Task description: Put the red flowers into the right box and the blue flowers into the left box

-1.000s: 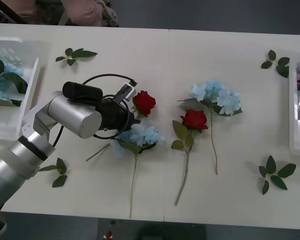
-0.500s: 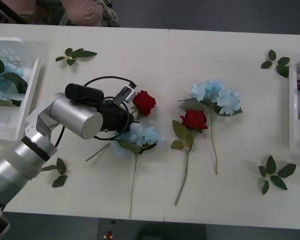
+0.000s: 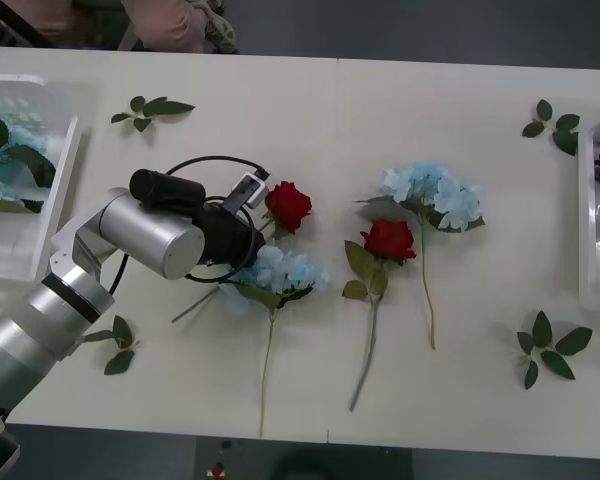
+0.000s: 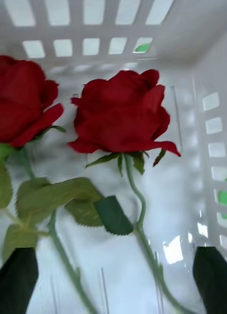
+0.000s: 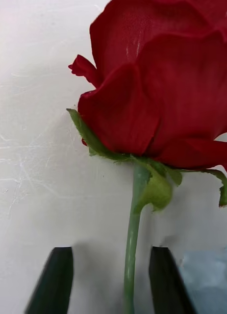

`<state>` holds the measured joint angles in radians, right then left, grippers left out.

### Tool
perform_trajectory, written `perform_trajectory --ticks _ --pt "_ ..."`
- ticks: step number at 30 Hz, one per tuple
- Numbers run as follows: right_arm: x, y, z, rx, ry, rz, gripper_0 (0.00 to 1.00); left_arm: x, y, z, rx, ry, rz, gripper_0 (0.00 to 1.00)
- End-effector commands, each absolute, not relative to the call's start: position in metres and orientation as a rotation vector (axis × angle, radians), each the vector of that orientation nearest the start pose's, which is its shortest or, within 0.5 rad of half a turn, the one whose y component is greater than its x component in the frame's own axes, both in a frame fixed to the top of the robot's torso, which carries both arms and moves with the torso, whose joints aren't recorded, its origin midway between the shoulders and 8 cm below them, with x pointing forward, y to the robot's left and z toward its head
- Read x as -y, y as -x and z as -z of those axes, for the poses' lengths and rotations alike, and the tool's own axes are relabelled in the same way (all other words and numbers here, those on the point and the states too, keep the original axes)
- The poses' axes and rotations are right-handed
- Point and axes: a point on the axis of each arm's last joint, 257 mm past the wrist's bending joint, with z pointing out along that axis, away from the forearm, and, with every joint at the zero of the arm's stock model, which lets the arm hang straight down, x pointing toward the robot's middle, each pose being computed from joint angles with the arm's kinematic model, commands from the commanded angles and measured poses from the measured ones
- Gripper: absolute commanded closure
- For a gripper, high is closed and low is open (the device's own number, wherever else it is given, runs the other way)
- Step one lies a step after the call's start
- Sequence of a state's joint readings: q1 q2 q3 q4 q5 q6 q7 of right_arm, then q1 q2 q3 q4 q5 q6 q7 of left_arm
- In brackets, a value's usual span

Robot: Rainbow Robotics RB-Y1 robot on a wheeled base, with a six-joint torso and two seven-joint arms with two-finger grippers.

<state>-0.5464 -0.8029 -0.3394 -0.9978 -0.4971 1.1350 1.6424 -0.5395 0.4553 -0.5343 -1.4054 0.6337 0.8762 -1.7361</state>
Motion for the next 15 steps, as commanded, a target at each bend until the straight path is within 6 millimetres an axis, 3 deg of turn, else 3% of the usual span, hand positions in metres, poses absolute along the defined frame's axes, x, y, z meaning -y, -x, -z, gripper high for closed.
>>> perform_trajectory --ticks 1,8,11,15 --pt "0.587 -0.532 0.157 -2.359 -0.391 0.188 0.0 -0.084 -0.55 0.304 -2.164 -0.929 0.132 1.0" --pt "0.509 -0.519 0.149 -2.409 -0.348 -0.058 0.0 -0.084 -0.551 0.304 -2.163 -0.925 0.131 1.0" --pt "0.472 -0.514 0.146 -2.402 -0.28 -0.141 0.0 -0.085 -0.557 0.282 -2.119 -0.916 0.13 1.0" --pt "0.423 -0.508 0.15 -2.396 -0.198 -0.245 0.0 -0.083 -0.559 0.236 -2.041 -0.919 0.138 1.0"
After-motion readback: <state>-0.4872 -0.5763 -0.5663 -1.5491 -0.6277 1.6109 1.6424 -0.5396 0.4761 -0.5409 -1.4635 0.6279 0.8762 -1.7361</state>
